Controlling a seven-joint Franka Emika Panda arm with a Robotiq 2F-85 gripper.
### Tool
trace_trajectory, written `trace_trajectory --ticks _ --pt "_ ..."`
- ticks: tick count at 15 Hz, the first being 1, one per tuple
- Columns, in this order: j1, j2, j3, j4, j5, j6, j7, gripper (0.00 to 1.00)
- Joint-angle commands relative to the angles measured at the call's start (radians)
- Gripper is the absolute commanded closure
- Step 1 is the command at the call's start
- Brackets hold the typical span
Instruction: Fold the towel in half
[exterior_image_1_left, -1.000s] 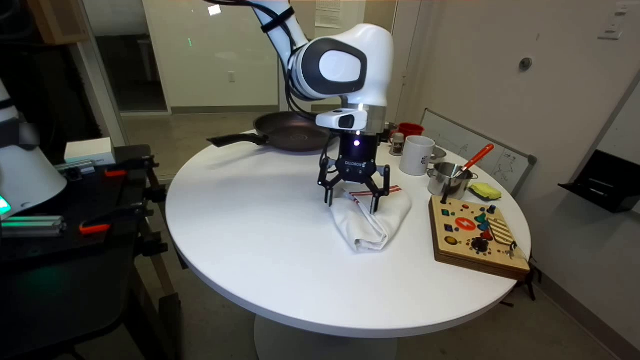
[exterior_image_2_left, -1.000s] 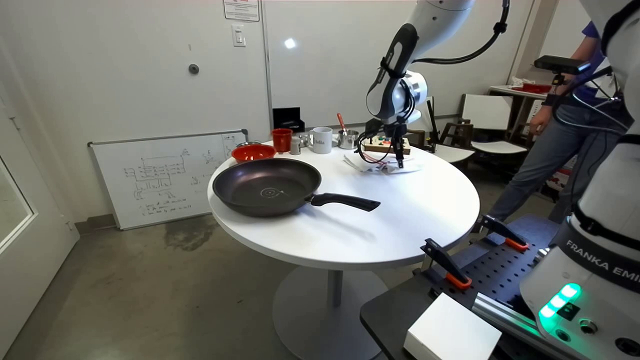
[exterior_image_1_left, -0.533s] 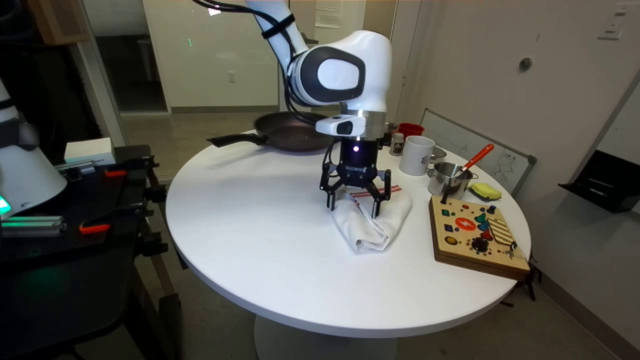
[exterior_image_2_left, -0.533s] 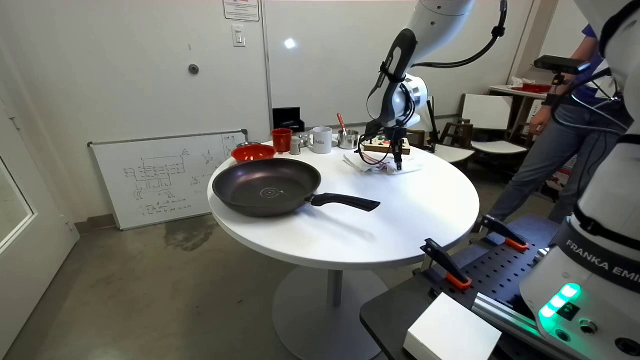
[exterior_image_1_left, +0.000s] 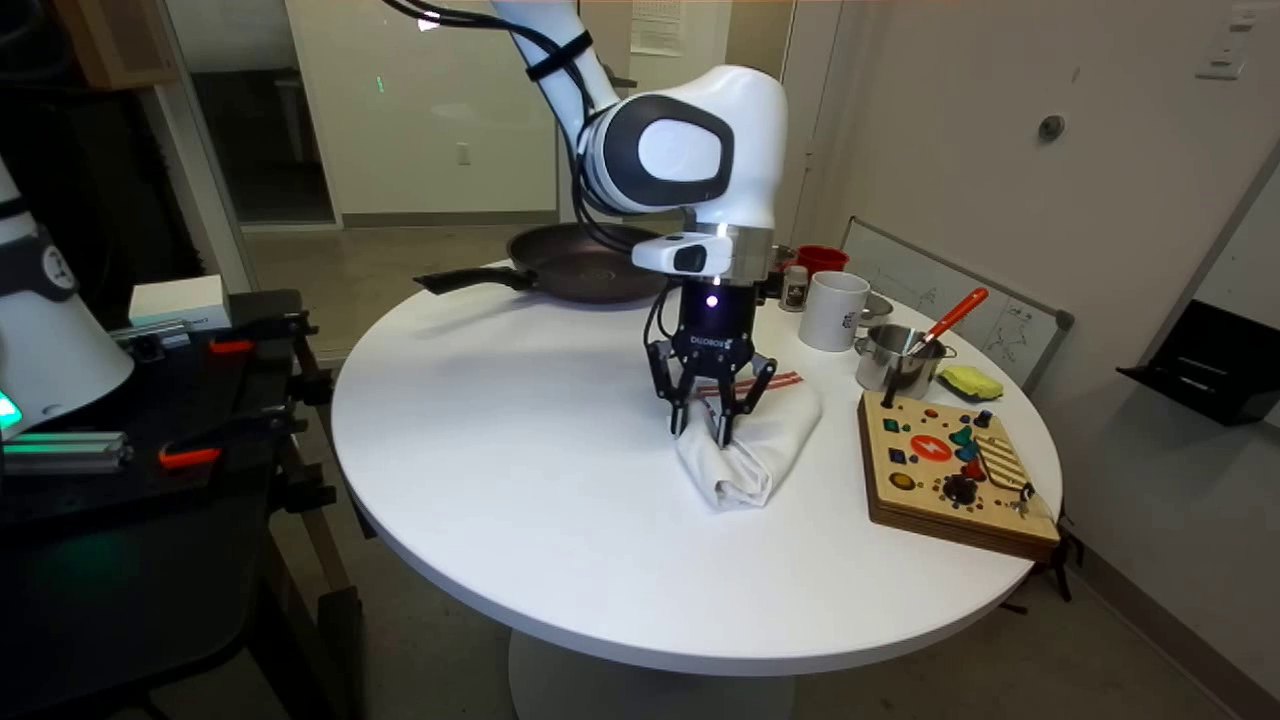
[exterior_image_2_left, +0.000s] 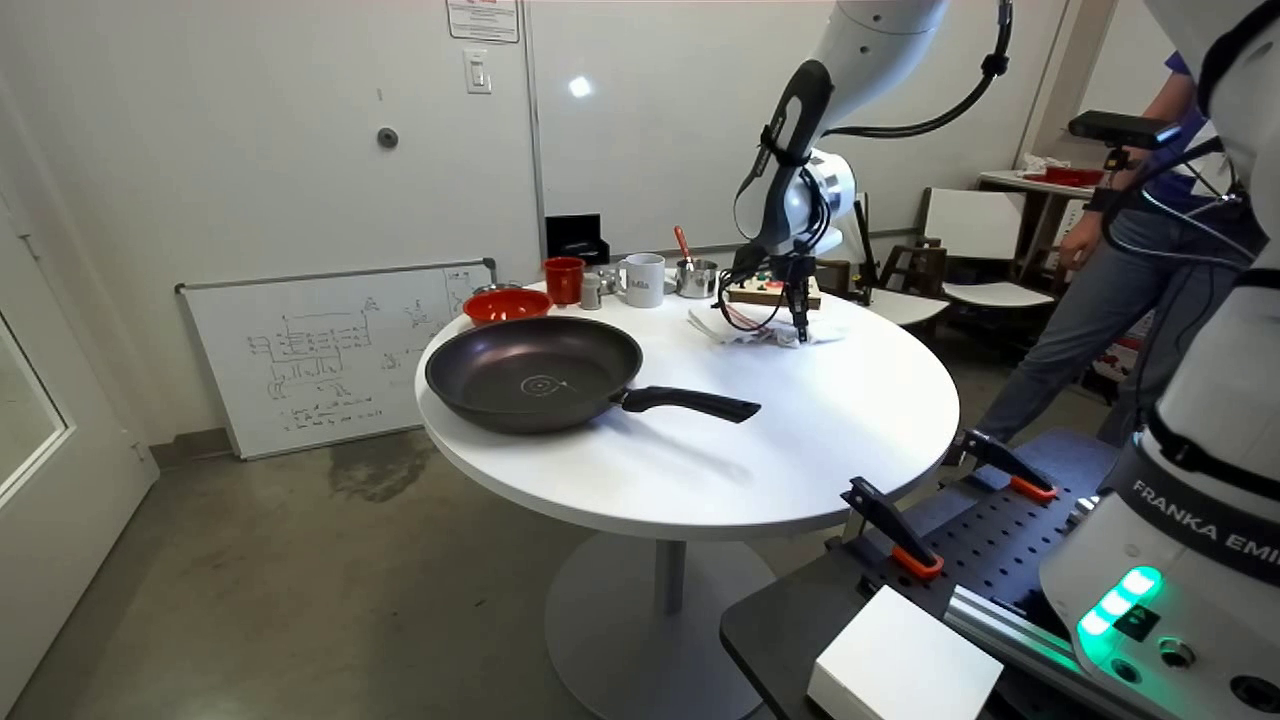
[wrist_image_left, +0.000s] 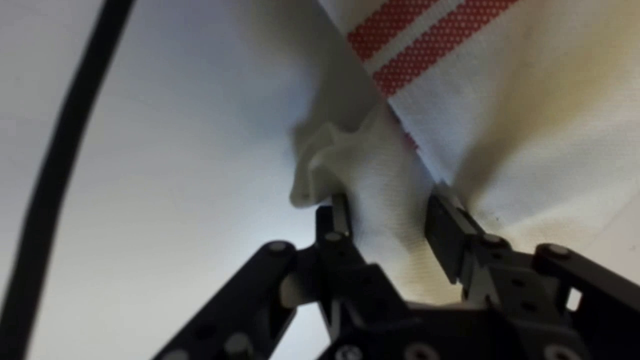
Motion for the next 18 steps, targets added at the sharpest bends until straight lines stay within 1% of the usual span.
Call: trace_trajectory --ticks 1,2,3,4,5,6,7,9,10,13,14,18 --pt "0.026 0.014 -0.046 0.067 -0.025 -0.109 -0.012 0.86" --pt "0.019 0.009 -0.048 0.081 -0.041 -0.134 -0.042 0.94" --pt "0.002 0.002 -0.038 0.097 -0.051 -0.159 -0.095 0.96" --pt "-0.006 0.003 -0.040 0.114 -0.063 -0.159 -0.125 0.99" --pt "-0.035 0.001 -0.021 0.133 -0.058 -0.150 -0.191 0.99" --pt "-0.049 0.002 -0.014 0.150 -0.054 -0.157 -0.243 0.95" --pt "-0.046 0.008 -0.026 0.168 -0.060 -0.163 -0.265 0.96" --pt "-0.059 0.000 -0.032 0.188 -0.074 -0.182 -0.360 0.96" --pt "-0.037 0.006 -0.066 0.200 -0.111 -0.192 -0.361 0.96" --pt "-0.044 -0.004 -0.087 0.225 -0.165 -0.210 -0.431 0.95" --pt "-0.063 -0.015 -0.072 0.219 -0.162 -0.176 -0.472 0.96" --pt "-0.059 -0.029 -0.083 0.224 -0.203 -0.195 -0.595 0.96"
